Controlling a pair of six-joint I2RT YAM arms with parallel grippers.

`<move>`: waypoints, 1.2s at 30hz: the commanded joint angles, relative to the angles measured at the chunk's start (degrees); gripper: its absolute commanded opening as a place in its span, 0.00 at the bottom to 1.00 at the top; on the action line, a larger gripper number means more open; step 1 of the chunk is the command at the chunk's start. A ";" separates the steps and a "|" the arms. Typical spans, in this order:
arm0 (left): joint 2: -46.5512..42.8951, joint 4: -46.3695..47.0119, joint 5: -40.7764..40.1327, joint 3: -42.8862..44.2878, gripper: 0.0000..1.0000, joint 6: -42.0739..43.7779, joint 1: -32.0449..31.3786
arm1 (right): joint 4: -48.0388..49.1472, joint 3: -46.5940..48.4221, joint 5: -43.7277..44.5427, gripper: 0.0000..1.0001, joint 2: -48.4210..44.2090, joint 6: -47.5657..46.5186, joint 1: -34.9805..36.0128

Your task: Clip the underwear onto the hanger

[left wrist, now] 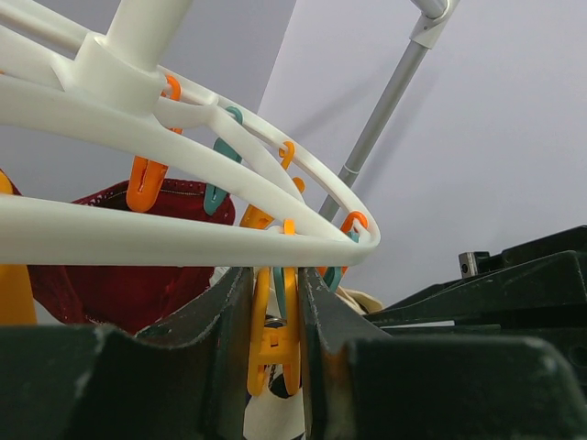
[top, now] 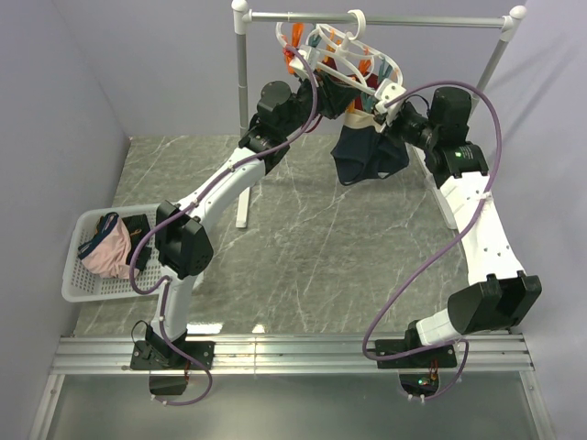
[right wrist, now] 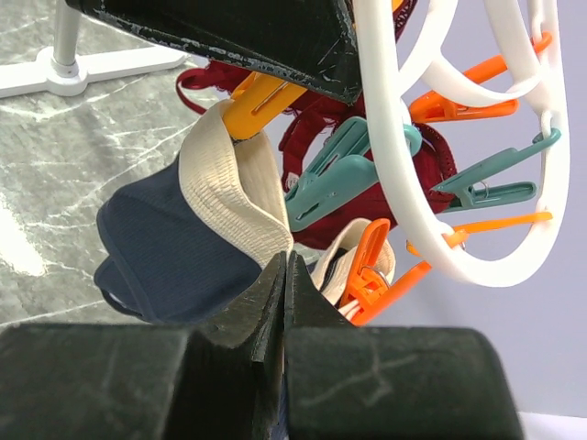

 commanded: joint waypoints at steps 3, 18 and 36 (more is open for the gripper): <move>1.18 -1.57 1.33 1.72 0.00 0.67 0.26 | 5.44 -0.48 0.14 0.00 -3.19 2.97 -0.57; 0.47 -0.61 1.07 0.40 0.00 1.20 0.17 | 9.57 0.48 0.23 0.00 -2.84 9.48 -1.27; -0.23 0.97 0.72 -0.39 0.22 0.76 0.17 | 13.18 0.13 0.23 0.00 -3.28 13.52 -1.89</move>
